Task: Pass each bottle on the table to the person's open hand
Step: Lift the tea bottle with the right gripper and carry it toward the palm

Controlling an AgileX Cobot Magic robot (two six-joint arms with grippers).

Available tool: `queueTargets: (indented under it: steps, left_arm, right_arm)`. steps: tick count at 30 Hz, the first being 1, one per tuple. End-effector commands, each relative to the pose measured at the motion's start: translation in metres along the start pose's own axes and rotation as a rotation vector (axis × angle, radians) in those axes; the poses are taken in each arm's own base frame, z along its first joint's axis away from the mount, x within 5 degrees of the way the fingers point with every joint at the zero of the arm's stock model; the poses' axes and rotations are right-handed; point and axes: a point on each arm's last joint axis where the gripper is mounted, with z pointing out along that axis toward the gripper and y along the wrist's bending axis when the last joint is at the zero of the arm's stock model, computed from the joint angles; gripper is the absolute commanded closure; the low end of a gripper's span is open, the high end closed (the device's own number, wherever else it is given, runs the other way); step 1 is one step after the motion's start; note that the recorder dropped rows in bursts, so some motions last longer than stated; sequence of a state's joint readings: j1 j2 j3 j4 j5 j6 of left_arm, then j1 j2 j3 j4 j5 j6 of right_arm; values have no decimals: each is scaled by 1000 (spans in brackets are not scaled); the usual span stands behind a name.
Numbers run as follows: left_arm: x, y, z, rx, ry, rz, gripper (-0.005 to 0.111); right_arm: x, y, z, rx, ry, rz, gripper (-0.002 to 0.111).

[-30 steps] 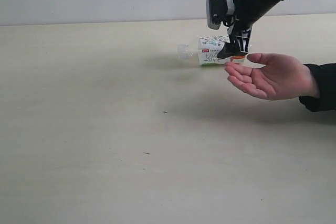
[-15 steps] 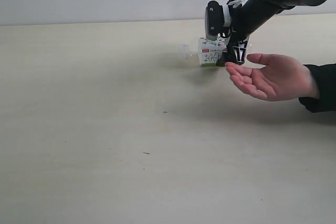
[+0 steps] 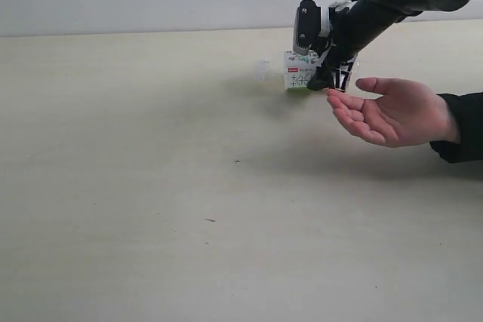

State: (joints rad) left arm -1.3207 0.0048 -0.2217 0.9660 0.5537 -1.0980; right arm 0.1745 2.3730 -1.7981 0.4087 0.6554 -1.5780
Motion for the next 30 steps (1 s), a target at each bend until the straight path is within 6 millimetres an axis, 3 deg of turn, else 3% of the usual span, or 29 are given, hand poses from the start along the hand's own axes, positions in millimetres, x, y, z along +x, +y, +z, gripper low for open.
queueTargets:
  steps: [1,5,6,12,20,30]
  left_arm:
    - [1,0,0,9,-6,4,107]
    - [1,0,0,9,-6,4,107]
    - [1,0,0,9,-6,4,107]
    - [1,0,0,9,-6,4,107]
    - [1,0,0,9,-6,4,107]
    - [1,0,0,11,-7,4,107]
  right_arm:
    - [-1,0,0,-3,-3,20,81]
    - [-1,0,0,-3,-3,20,107]
    - [-1,-1,-1,-1,-3,22,108]
    - [-9,-7,-22,18,-20,32,108]
    - [-31,-19,-80,71,-72,195,108]
    - [-52,-16,-148,41,-116,375,108]
